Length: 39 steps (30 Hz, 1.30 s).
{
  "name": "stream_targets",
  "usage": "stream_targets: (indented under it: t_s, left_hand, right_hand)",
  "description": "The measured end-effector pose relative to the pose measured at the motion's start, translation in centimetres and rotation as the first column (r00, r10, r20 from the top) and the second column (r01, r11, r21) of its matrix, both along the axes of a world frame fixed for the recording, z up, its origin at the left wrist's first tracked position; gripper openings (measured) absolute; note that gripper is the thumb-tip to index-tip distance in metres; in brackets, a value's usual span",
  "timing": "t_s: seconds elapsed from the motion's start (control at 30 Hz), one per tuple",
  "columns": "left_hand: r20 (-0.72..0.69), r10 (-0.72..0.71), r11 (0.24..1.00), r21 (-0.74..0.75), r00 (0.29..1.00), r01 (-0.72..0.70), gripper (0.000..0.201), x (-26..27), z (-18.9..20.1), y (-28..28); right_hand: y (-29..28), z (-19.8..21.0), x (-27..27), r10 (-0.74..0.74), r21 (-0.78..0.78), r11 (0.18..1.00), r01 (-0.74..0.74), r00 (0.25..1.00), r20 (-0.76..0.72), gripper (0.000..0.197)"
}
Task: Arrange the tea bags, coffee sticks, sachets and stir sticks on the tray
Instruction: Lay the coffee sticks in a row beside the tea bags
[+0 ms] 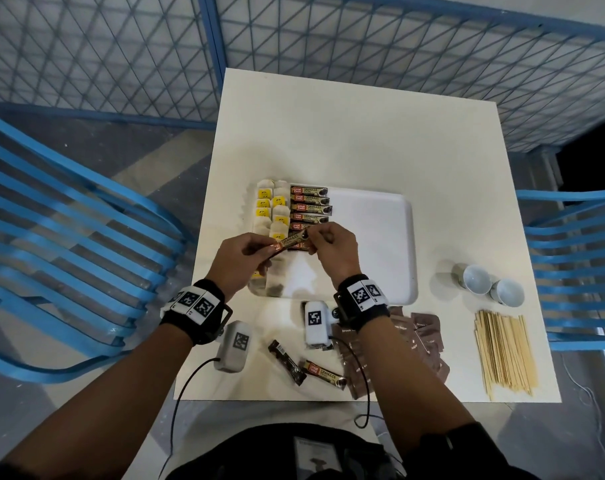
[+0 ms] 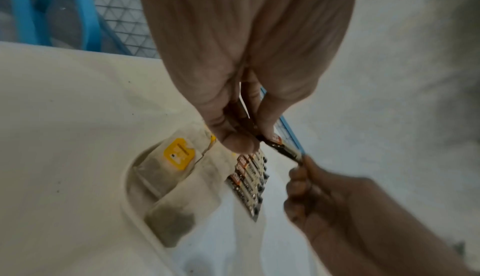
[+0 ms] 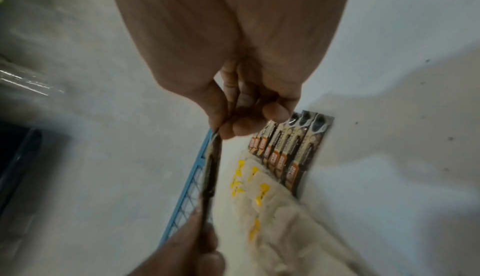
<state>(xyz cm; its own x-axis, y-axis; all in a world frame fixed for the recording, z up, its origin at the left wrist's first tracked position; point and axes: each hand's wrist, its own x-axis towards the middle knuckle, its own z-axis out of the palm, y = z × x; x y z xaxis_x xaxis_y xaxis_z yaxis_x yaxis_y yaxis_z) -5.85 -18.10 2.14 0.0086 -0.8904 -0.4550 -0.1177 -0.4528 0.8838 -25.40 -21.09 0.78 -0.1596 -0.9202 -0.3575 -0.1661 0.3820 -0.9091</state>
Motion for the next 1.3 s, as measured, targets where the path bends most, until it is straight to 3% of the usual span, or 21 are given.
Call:
stream_targets:
  t_s: [0.07, 0.23, 0.47, 0.7, 0.83, 0.93, 1.07, 1.13, 1.3]
  left_hand:
    - [0.002, 0.037, 0.999, -0.002, 0.999, -0.037, 0.013, 0.4, -0.5, -0.3]
    - [0.036, 0.017, 1.000, -0.027, 0.999, -0.016, 0.014, 0.3, -0.9, -0.5]
    - [-0.015, 0.027, 0.999, -0.024, 1.000, -0.027, 0.016, 0.5, -0.9, -0.2]
    - [-0.047, 0.100, 0.995, -0.002, 0.994, -0.100, 0.017, 0.0, -1.2, -0.3]
    - [-0.050, 0.104, 0.995, -0.001, 0.993, -0.104, 0.017, -0.1, -1.3, -0.4]
    - [-0.022, 0.097, 0.995, -0.006, 0.995, -0.097, 0.017, -0.1, -1.1, -0.4]
    - [-0.009, 0.083, 0.996, -0.016, 0.997, -0.083, 0.017, -0.3, -0.9, -0.5]
    - [0.030, 0.058, 0.998, -0.028, 0.998, -0.057, 0.013, -0.3, -0.9, -0.4]
    - [0.199, -0.016, 0.997, -0.070, 0.980, 0.030, 0.010, 0.1, -1.4, 0.1]
  right_hand:
    - [0.4, 0.1, -0.1, 0.060, 0.001, 0.998, -0.060, 0.998, -0.015, 0.004]
    - [0.8, 0.9, 0.5, 0.252, -0.112, 0.949, -0.294, 0.924, -0.286, 0.021]
    - [0.2, 0.4, -0.2, 0.299, 0.000, 0.954, -0.300, 0.948, -0.108, 0.011]
    - [1.4, 0.4, -1.3, 0.331, 0.000, 0.943, -0.333, 0.939, 0.097, 0.024]
    - [1.8, 0.1, -1.4, 0.316, 0.027, 0.947, -0.321, 0.940, 0.126, 0.026]
    - [1.7, 0.1, -1.1, 0.350, -0.019, 0.935, -0.354, 0.930, -0.111, 0.021]
    - [1.7, -0.4, -0.7, 0.385, -0.133, 0.859, -0.494, 0.796, -0.466, 0.028]
    - [1.6, -0.8, -0.9, 0.364, -0.148, 0.848, -0.509, 0.763, -0.535, 0.027]
    - [2.7, -2.5, -3.1, 0.266, -0.122, 0.905, -0.408, 0.764, -0.588, 0.027]
